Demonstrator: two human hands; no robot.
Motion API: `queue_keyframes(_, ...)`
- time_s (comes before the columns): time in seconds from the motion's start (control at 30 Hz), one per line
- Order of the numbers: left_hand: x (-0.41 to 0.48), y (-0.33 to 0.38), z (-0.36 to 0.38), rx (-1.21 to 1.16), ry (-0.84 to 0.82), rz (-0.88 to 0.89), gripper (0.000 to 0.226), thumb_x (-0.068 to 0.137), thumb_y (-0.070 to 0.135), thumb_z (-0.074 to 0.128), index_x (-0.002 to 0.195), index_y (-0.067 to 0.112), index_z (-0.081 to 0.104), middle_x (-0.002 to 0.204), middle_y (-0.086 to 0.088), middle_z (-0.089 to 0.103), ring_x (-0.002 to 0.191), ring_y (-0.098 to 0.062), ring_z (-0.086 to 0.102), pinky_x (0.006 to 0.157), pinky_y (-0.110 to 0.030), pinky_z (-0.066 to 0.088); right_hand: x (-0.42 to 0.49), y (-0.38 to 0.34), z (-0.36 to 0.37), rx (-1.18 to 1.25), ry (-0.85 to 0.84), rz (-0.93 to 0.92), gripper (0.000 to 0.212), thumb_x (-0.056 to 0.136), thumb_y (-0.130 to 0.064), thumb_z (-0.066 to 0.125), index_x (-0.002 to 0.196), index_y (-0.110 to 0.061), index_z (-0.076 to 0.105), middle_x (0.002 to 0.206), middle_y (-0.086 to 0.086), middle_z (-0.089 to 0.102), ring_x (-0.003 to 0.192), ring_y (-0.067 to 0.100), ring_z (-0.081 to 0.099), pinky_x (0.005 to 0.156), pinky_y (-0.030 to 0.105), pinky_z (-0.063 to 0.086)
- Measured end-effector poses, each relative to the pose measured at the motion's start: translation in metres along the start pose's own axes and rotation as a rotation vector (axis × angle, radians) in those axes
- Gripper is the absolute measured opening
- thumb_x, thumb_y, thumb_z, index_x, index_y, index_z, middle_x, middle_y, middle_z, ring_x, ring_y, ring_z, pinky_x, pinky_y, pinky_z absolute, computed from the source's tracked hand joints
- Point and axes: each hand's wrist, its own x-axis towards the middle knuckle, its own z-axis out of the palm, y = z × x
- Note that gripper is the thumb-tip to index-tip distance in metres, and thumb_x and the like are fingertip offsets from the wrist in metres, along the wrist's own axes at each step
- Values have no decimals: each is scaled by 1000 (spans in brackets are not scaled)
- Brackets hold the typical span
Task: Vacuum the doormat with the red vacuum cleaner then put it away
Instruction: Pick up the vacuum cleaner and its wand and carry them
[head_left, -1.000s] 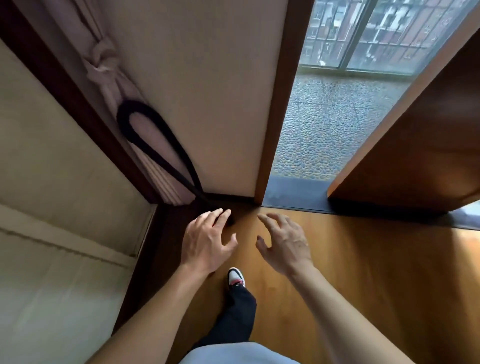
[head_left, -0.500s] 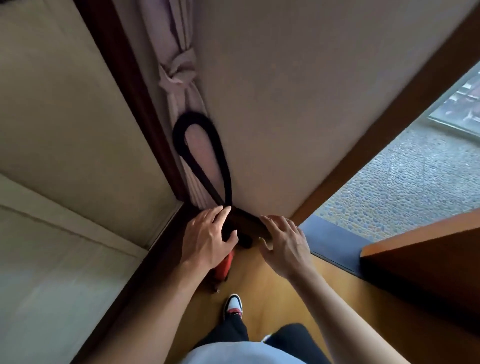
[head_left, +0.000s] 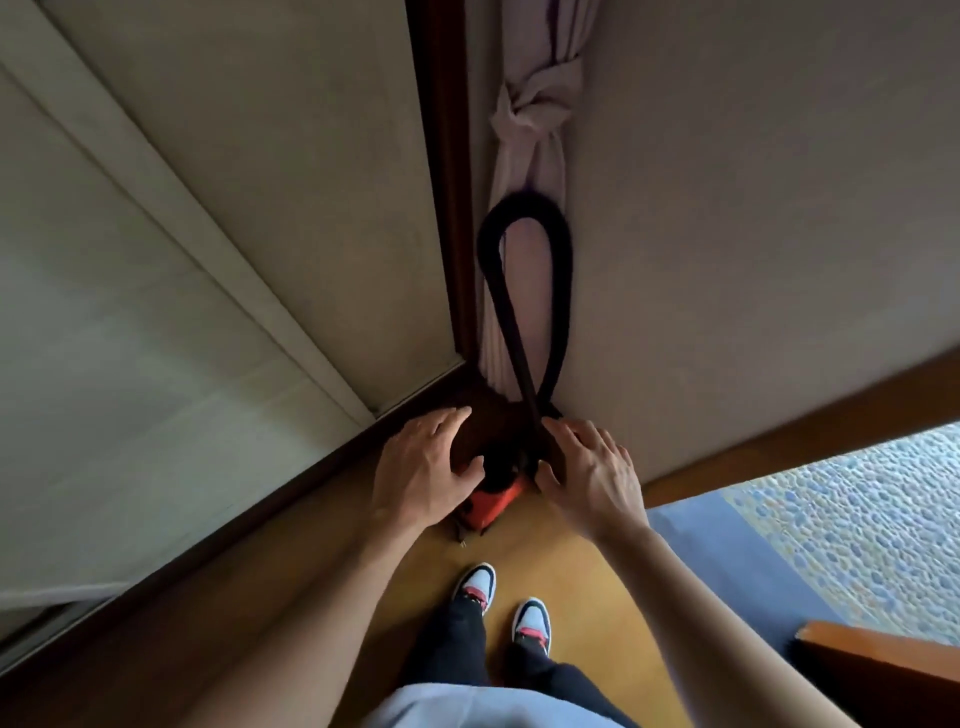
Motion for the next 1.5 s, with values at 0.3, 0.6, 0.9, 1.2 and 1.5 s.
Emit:
queue_keyframes(0.3,-4,5,33,24,11,-78,67,84,57,55,141,20,51,139,0,59,125,-20,57,101,-40,50,15,32,18,100,-23,-44,58,93,-42,56,147,-21,50,143,5,55,131,29,52,105,45,44)
queue_keyframes(0.6,24,-53,175,19,-58,-81,68,81,63,50,134,20,57,129,2,65,116,-17,62,90,-32,53,65,92,147,190,57,-44,54,90,-32,68,141,-17,56,134,6,60,117,29,61,96,43,53)
queue_keyframes(0.9,78,-130,384,-58,-86,-118,62,81,60,56,131,22,59,126,4,66,113,-14,63,91,-32,55,134,174,322,270,98,-31,56,91,-29,70,144,-20,52,134,6,57,118,25,57,90,39,55)
queue_keyframes(1.2,120,-179,544,-29,-23,-150,63,77,61,51,125,22,62,118,2,65,105,-18,63,85,-32,56,202,236,440,273,280,-103,61,88,-35,67,143,-14,52,126,11,59,110,30,62,87,44,58)
queue_keyframes(1.5,144,-194,603,-155,-4,-212,43,83,57,59,114,28,61,106,7,66,96,-14,66,76,-29,55,266,247,481,441,422,-196,60,89,-25,76,141,-9,51,126,11,60,109,13,57,96,25,49)
